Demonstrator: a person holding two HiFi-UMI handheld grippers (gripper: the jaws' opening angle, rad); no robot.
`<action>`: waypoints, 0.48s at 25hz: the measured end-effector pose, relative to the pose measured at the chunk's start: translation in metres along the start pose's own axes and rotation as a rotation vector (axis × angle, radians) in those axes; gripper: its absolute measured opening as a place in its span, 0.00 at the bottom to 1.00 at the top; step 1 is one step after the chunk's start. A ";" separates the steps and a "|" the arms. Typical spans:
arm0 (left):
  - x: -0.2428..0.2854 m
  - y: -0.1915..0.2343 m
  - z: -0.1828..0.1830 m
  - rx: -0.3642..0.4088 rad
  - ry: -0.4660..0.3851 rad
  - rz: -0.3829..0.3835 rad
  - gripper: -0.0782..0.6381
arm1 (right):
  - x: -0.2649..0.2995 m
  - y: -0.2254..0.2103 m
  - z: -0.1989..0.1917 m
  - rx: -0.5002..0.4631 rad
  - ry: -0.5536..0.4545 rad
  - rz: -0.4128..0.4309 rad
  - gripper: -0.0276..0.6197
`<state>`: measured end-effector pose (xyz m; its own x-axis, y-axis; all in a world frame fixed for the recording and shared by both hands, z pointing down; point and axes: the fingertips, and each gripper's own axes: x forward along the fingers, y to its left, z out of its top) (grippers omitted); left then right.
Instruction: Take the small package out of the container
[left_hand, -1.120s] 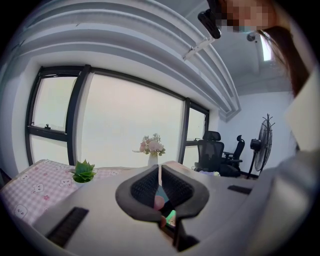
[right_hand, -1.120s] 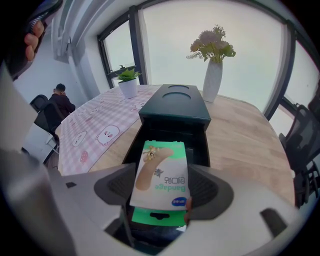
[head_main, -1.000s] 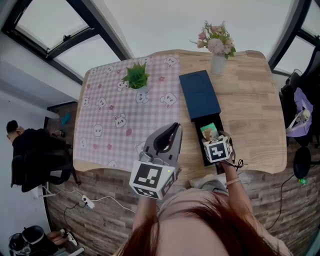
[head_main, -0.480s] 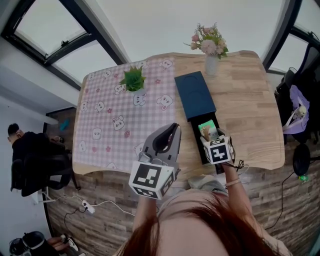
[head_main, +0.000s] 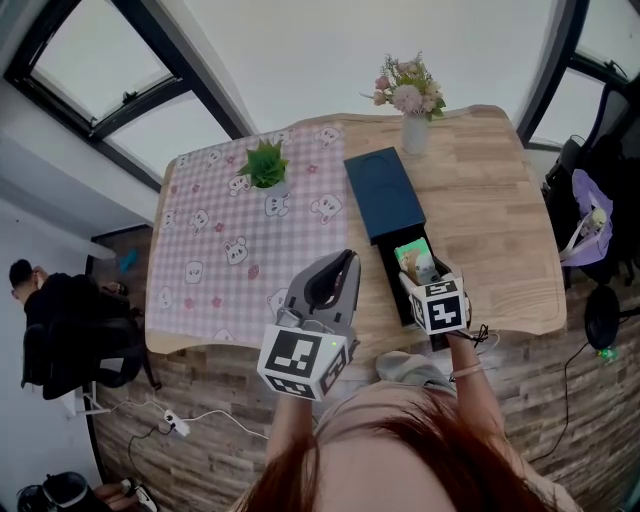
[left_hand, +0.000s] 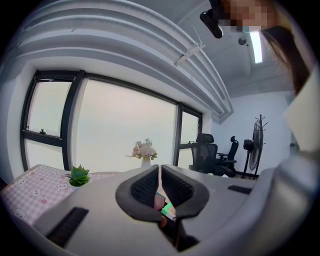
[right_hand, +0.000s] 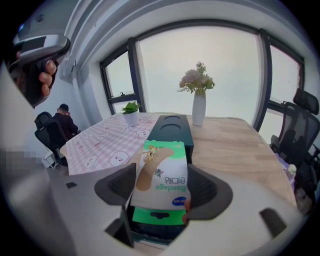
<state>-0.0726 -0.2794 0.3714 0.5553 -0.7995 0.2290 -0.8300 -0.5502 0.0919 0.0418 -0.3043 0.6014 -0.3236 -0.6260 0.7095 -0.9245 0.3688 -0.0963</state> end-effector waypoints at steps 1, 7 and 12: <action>-0.001 -0.001 0.000 0.001 -0.002 0.000 0.14 | -0.003 0.001 0.002 0.003 -0.010 0.001 0.54; -0.014 -0.008 0.002 0.007 -0.016 -0.008 0.14 | -0.026 0.007 0.013 0.021 -0.079 0.002 0.54; -0.023 -0.017 0.002 0.009 -0.023 -0.014 0.14 | -0.046 0.010 0.018 0.033 -0.123 -0.001 0.54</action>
<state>-0.0711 -0.2524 0.3627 0.5676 -0.7972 0.2057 -0.8219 -0.5630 0.0865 0.0440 -0.2839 0.5550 -0.3430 -0.7068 0.6187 -0.9303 0.3467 -0.1197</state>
